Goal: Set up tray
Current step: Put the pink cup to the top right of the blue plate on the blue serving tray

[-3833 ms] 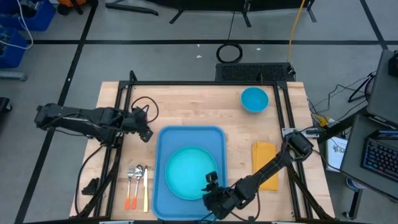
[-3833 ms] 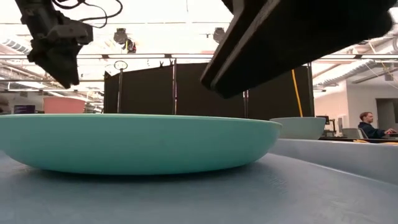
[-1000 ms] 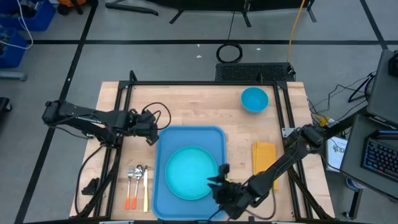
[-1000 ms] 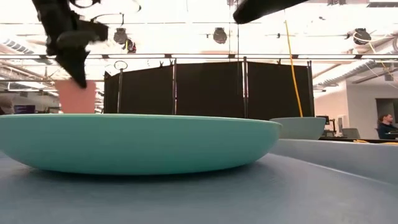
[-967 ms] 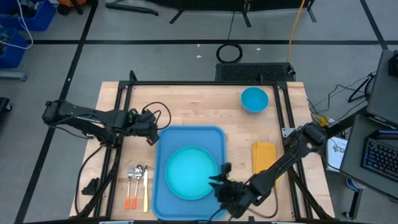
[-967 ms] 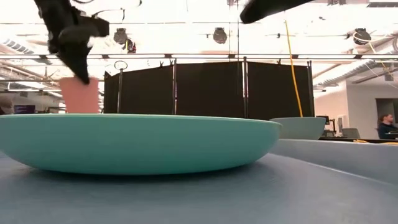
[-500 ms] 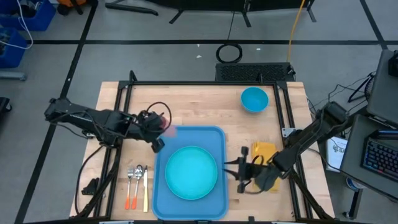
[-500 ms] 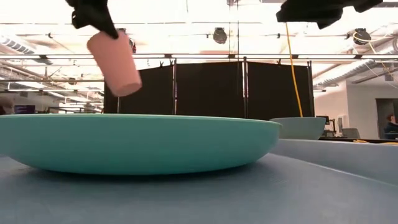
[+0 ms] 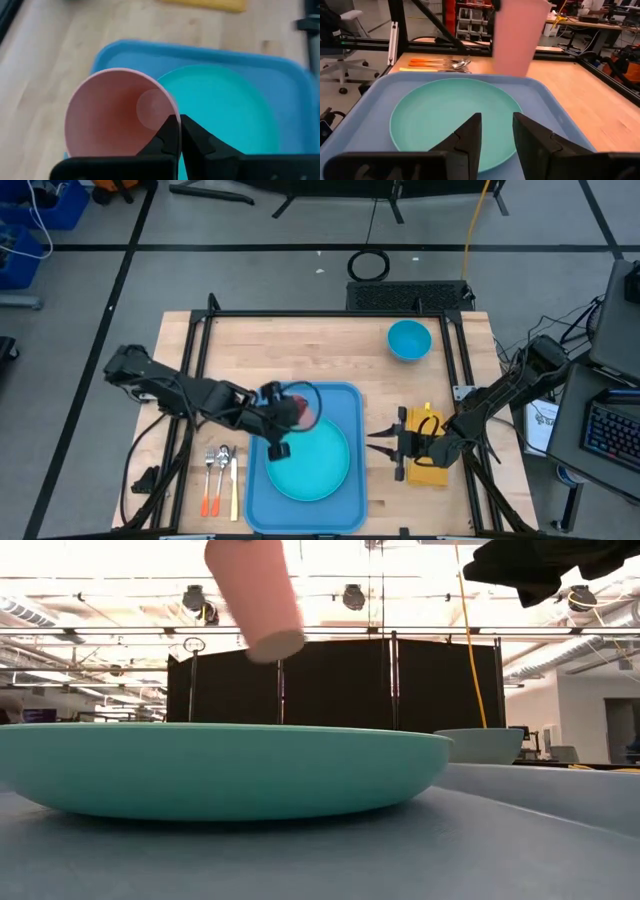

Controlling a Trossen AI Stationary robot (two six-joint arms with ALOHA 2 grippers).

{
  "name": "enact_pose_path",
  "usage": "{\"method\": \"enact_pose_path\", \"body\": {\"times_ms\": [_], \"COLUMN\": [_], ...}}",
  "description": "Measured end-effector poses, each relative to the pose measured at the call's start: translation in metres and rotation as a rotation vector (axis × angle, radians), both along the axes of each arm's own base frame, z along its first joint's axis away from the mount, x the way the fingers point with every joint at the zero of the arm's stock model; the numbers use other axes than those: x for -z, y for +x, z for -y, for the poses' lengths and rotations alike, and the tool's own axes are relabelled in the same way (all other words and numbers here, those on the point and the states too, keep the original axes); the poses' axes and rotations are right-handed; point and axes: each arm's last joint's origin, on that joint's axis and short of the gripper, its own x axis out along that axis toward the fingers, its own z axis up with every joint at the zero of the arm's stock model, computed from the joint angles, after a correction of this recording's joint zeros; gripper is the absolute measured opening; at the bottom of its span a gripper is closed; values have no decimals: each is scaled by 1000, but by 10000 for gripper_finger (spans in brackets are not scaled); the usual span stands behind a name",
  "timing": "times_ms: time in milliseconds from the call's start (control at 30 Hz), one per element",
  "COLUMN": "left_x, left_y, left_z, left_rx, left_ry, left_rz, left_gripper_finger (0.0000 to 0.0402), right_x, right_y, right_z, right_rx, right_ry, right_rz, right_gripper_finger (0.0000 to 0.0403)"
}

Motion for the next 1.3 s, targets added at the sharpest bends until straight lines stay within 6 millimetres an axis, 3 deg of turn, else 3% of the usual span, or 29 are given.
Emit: {"method": "enact_pose_path", "body": {"times_ms": [233, 633, 967, 1300], "left_x": [-6, 8, 22, 48], "left_y": [25, 52, 65, 79], "left_z": [31, 86, 99, 112], "left_rx": [174, 438, 526, 584], "left_ry": [14, 41, 22, 10], "left_rz": [16, 65, 99, 79], "left_gripper_finger": [4, 4, 4, 4], "right_x": [0, 0, -1, -1], "right_y": [0, 0, 0, 0], "right_z": [0, 0, 0, 0], "right_rx": [0, -1, -2, -2], "right_ry": [1, 4, 9, 5], "right_rz": [1, 4, 9, 4], "right_gripper_finger": [100, 100, 100, 100]}}
